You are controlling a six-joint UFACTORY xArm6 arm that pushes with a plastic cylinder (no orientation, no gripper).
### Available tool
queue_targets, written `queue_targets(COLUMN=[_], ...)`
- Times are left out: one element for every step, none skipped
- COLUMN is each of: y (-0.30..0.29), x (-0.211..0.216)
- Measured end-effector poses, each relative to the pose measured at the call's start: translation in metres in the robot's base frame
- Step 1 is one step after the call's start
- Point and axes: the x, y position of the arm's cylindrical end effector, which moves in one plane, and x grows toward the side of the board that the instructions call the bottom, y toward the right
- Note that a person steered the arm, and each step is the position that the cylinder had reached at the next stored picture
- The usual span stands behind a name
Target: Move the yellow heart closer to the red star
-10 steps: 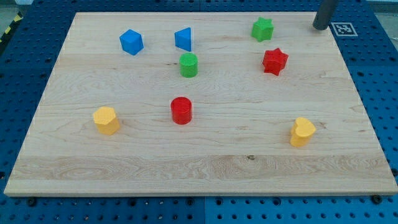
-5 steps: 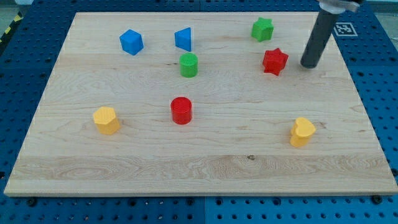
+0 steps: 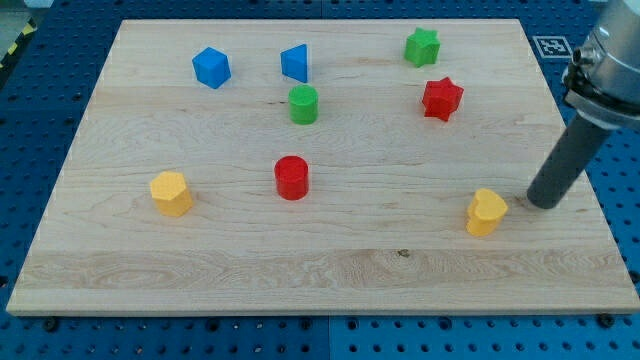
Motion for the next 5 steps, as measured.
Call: queue_targets(y=[0.000,-0.005,-0.061,-0.083,-0.079], x=[0.012,0.031,0.036,0.014,-0.008])
